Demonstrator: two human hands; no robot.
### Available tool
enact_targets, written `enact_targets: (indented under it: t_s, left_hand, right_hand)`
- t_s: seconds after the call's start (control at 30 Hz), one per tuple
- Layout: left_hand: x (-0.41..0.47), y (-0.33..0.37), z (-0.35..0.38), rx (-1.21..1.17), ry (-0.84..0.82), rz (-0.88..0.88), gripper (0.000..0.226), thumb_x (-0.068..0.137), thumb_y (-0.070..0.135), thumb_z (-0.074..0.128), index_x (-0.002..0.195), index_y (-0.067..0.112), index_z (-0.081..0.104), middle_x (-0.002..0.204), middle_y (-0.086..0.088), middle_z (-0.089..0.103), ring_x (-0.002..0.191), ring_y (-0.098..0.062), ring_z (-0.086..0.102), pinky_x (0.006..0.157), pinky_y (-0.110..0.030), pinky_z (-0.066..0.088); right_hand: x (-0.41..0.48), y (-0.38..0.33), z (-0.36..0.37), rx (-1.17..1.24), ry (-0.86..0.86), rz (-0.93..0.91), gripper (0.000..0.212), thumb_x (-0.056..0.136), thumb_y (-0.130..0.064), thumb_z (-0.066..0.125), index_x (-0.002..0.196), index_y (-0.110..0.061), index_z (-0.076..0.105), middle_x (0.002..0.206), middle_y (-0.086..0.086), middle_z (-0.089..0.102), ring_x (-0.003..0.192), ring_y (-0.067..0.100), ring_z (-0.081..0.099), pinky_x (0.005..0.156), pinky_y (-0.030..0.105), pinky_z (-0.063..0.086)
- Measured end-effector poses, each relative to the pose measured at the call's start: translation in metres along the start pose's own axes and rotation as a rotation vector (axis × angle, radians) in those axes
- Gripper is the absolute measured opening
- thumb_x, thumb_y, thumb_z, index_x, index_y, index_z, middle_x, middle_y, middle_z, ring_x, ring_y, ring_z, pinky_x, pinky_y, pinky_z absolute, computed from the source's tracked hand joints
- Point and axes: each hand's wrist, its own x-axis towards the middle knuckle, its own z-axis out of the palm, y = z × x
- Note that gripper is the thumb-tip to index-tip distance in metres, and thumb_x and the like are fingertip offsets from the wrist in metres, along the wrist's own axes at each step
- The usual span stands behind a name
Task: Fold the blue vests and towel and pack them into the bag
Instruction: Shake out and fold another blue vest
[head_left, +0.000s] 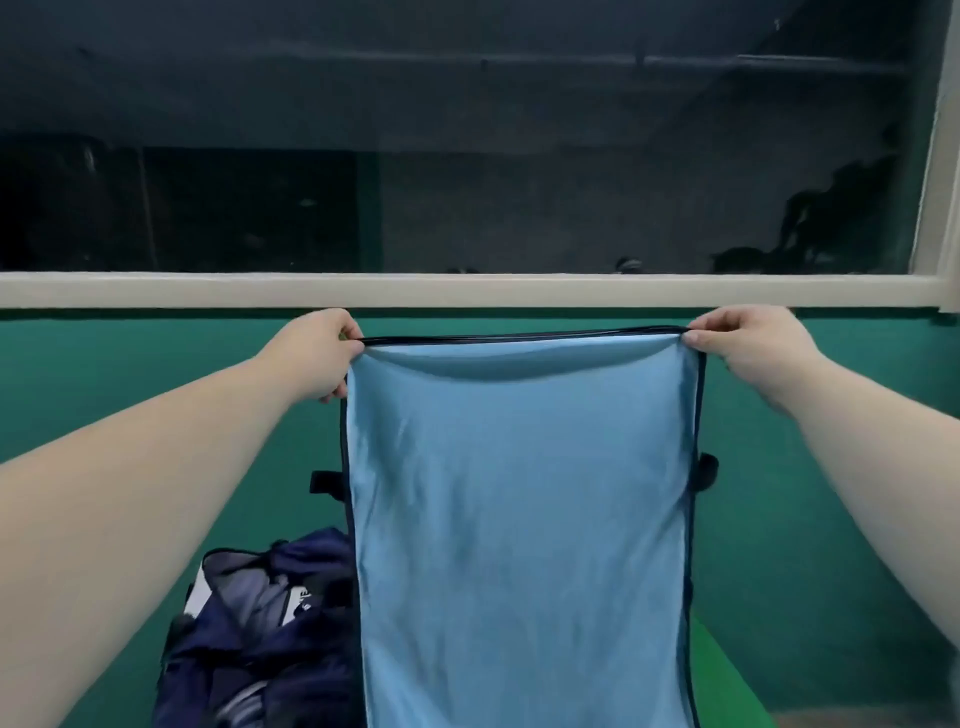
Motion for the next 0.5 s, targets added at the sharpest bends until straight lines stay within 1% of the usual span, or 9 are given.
enact_targets:
  t_s: [0.07, 0.13, 0.17, 0.2, 0.23, 0.3, 0.4, 0.5]
  left_hand:
    - [0.022, 0.013, -0.004, -0.106, 0.024, -0.018, 0.01, 0.103, 0.02, 0.046, 0.101, 0.015, 0.055, 0.066, -0.015, 0.071, 0.044, -0.017, 0.064, 0.053, -0.027, 0.049]
    - [0.036, 0.022, -0.005, -0.244, 0.052, 0.001, 0.009, 0.104, 0.017, 0.046, 0.104, 0.012, 0.053, 0.076, -0.016, 0.071, 0.056, -0.021, 0.071, 0.063, -0.037, 0.059]
    - [0.04, 0.024, -0.006, -0.305, 0.078, 0.026, 0.008, 0.103, 0.015, 0.046, 0.102, 0.012, 0.053, 0.084, -0.015, 0.069, 0.063, -0.024, 0.073, 0.069, -0.042, 0.061]
    - [0.04, 0.026, -0.007, -0.342, 0.105, 0.052, 0.008, 0.102, 0.014, 0.047, 0.098, 0.013, 0.054, 0.091, -0.014, 0.066, 0.068, -0.026, 0.074, 0.072, -0.045, 0.062]
    - [0.037, 0.027, -0.007, -0.353, 0.13, 0.073, 0.01, 0.102, 0.013, 0.048, 0.095, 0.015, 0.055, 0.095, -0.014, 0.064, 0.071, -0.026, 0.074, 0.071, -0.045, 0.062]
    - [0.027, 0.027, -0.007, -0.345, 0.16, 0.109, 0.011, 0.101, 0.013, 0.05, 0.092, 0.017, 0.056, 0.096, -0.012, 0.064, 0.076, -0.025, 0.074, 0.067, -0.041, 0.062]
    - [0.002, 0.025, -0.01, -0.323, 0.138, 0.149, 0.009, 0.101, 0.015, 0.051, 0.093, 0.016, 0.056, 0.098, -0.012, 0.065, 0.079, -0.021, 0.073, 0.071, -0.043, 0.062]
    - [-0.03, 0.021, -0.011, -0.322, 0.109, 0.137, 0.011, 0.101, 0.015, 0.052, 0.091, 0.017, 0.056, 0.098, -0.013, 0.066, 0.079, -0.019, 0.073, 0.074, -0.043, 0.061]
  right_hand:
    - [0.022, -0.01, -0.002, 0.025, 0.041, -0.006, 0.008, 0.085, -0.025, 0.078, 0.082, -0.02, 0.073, 0.068, -0.004, 0.061, 0.057, 0.016, 0.044, 0.054, 0.026, 0.038]
    - [0.037, -0.018, -0.006, 0.092, 0.062, -0.019, 0.007, 0.085, -0.023, 0.078, 0.086, -0.018, 0.073, 0.068, -0.005, 0.06, 0.056, 0.015, 0.044, 0.05, 0.027, 0.038]
    - [0.04, -0.022, -0.009, 0.128, 0.068, -0.028, 0.005, 0.086, -0.021, 0.078, 0.087, -0.018, 0.073, 0.069, -0.005, 0.061, 0.055, 0.014, 0.046, 0.047, 0.026, 0.038]
    - [0.04, -0.024, -0.012, 0.159, 0.076, -0.034, 0.005, 0.086, -0.019, 0.077, 0.086, -0.019, 0.073, 0.07, -0.005, 0.062, 0.053, 0.012, 0.047, 0.045, 0.024, 0.038]
    - [0.038, -0.026, -0.015, 0.189, 0.086, -0.036, 0.006, 0.087, -0.017, 0.077, 0.084, -0.02, 0.071, 0.071, -0.005, 0.063, 0.05, 0.01, 0.049, 0.043, 0.022, 0.039]
    - [0.029, -0.028, -0.022, 0.239, 0.094, -0.037, 0.01, 0.089, -0.016, 0.074, 0.082, -0.022, 0.07, 0.074, -0.005, 0.065, 0.047, 0.007, 0.054, 0.042, 0.02, 0.041]
    - [0.004, -0.032, -0.036, 0.325, 0.06, -0.027, 0.011, 0.092, -0.015, 0.07, 0.084, -0.023, 0.068, 0.079, -0.004, 0.069, 0.054, 0.007, 0.065, 0.045, 0.018, 0.046]
    - [-0.029, -0.03, -0.052, 0.379, -0.003, 0.013, 0.011, 0.093, -0.013, 0.068, 0.087, -0.022, 0.065, 0.078, -0.006, 0.069, 0.058, 0.007, 0.069, 0.047, 0.018, 0.051]
